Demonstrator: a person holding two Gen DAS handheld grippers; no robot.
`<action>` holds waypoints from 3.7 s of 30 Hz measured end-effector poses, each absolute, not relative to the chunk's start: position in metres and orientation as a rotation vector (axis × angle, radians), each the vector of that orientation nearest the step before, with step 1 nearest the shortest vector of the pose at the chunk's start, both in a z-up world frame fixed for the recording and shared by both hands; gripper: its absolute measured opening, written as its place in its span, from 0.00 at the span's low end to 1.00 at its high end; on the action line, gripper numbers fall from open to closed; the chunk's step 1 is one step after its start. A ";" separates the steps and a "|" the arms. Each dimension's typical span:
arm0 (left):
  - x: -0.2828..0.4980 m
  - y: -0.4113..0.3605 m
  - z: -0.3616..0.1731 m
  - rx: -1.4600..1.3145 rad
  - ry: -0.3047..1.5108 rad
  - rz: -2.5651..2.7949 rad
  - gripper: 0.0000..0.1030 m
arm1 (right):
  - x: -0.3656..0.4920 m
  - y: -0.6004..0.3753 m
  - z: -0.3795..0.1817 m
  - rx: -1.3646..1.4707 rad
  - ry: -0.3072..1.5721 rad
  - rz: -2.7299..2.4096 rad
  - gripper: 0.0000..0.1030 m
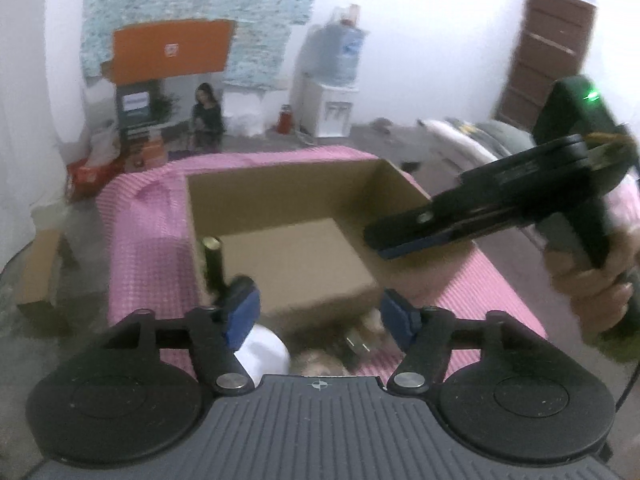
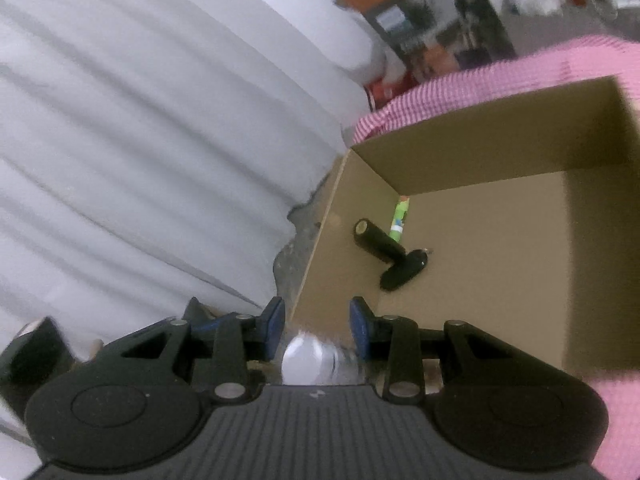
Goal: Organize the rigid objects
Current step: 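Lower the right gripper onto the black tape roll and grasp its rim, then lift the tape roll with the right gripper toward the box, then lower the tape roll into the box and open the right gripper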
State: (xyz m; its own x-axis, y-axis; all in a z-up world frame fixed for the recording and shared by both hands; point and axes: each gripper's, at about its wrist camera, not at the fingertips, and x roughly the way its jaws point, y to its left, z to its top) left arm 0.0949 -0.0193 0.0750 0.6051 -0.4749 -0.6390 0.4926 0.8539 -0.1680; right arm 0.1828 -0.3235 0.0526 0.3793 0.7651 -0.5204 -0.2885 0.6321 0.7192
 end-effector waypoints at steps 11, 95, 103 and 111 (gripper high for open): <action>0.052 -0.087 -0.007 0.225 0.841 -0.715 0.69 | 0.079 -0.356 -0.014 0.499 1.021 0.555 0.46; 0.320 -0.105 0.002 0.409 1.093 -0.473 0.64 | 0.382 -0.279 -0.011 0.349 1.115 0.602 0.18; 0.337 -0.105 -0.021 0.468 1.174 -0.415 0.65 | 0.411 -0.262 -0.046 0.373 1.193 0.605 0.18; 0.339 -0.109 -0.011 0.477 1.128 -0.414 0.68 | 0.423 -0.258 -0.071 0.450 1.249 0.593 0.20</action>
